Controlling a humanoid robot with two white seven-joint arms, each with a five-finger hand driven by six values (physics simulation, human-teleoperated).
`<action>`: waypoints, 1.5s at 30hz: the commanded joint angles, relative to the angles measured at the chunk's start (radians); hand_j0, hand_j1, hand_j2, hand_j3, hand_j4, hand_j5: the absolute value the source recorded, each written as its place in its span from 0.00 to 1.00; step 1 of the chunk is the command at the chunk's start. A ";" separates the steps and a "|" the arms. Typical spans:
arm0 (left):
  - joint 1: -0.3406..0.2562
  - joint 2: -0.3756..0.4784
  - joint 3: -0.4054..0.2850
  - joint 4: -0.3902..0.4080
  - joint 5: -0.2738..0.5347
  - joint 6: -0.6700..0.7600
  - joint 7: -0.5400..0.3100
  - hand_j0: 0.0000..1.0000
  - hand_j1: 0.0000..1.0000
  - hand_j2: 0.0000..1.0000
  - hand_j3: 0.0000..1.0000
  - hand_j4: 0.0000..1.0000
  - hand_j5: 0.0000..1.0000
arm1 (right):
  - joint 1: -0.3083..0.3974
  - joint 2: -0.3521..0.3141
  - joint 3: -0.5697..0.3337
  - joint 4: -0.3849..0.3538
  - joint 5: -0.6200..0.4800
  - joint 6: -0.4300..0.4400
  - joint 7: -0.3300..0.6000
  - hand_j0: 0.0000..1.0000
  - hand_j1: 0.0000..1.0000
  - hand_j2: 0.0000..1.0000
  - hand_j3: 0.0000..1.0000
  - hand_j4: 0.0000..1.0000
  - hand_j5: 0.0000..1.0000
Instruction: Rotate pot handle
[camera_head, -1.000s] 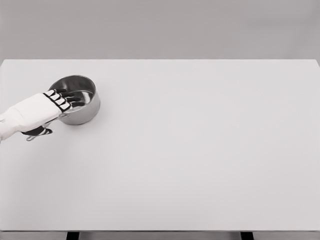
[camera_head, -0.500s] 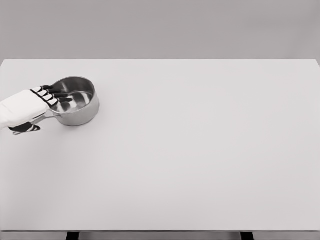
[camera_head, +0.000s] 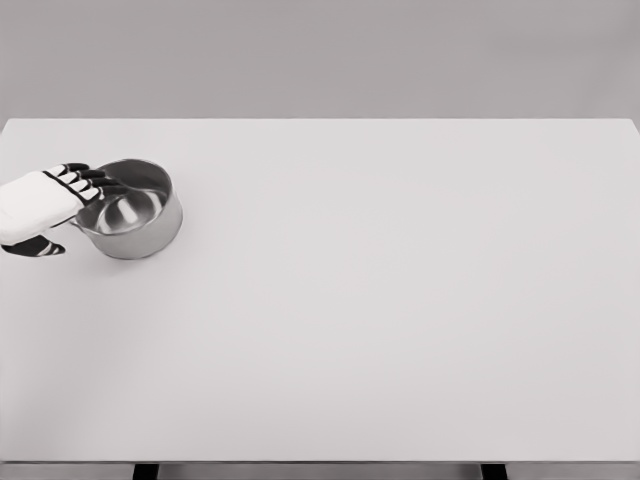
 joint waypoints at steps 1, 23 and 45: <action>0.000 0.002 0.000 0.011 0.005 0.002 0.001 1.00 1.00 1.00 1.00 1.00 1.00 | 0.000 0.000 0.000 0.000 0.000 0.000 0.000 1.00 1.00 1.00 1.00 1.00 1.00; -0.077 0.006 -0.007 0.216 0.007 0.002 0.001 1.00 1.00 1.00 1.00 1.00 1.00 | 0.000 0.000 0.000 0.000 0.000 0.000 0.000 1.00 1.00 1.00 1.00 1.00 1.00; -0.166 -0.023 -0.046 0.301 0.007 0.002 0.001 1.00 1.00 1.00 1.00 1.00 1.00 | 0.000 0.000 0.000 0.000 0.000 0.000 0.000 1.00 1.00 1.00 1.00 1.00 1.00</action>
